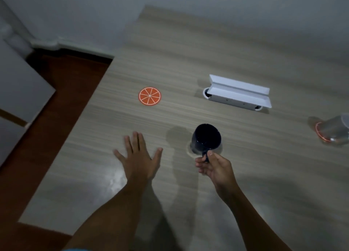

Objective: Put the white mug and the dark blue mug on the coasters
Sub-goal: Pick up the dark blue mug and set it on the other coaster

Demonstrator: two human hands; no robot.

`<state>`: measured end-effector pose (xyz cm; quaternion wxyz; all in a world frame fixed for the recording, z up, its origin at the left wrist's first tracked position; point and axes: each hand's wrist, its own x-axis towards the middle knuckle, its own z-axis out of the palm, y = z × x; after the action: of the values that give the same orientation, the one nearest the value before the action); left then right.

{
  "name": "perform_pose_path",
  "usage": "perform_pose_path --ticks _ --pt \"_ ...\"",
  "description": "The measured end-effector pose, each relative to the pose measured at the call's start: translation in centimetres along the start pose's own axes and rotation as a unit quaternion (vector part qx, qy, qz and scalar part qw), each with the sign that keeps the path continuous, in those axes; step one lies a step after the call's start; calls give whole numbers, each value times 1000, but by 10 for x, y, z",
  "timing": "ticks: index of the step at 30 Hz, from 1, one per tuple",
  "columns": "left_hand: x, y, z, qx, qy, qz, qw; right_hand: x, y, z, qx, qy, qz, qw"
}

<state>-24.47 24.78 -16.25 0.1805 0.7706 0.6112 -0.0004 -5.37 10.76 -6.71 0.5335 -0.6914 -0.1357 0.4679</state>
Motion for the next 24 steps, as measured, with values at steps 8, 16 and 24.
perform_pose_path --ticks 8,16,24 --pt "5 2 3 11 2 -21 1000 78 -27 90 -31 -80 -24 996" --pt "9 1 0 1 -16 -28 999 144 -51 149 -34 -120 -46 991" --pt "11 0 -1 -8 -28 -33 999 180 -73 170 -50 -128 -61 989"
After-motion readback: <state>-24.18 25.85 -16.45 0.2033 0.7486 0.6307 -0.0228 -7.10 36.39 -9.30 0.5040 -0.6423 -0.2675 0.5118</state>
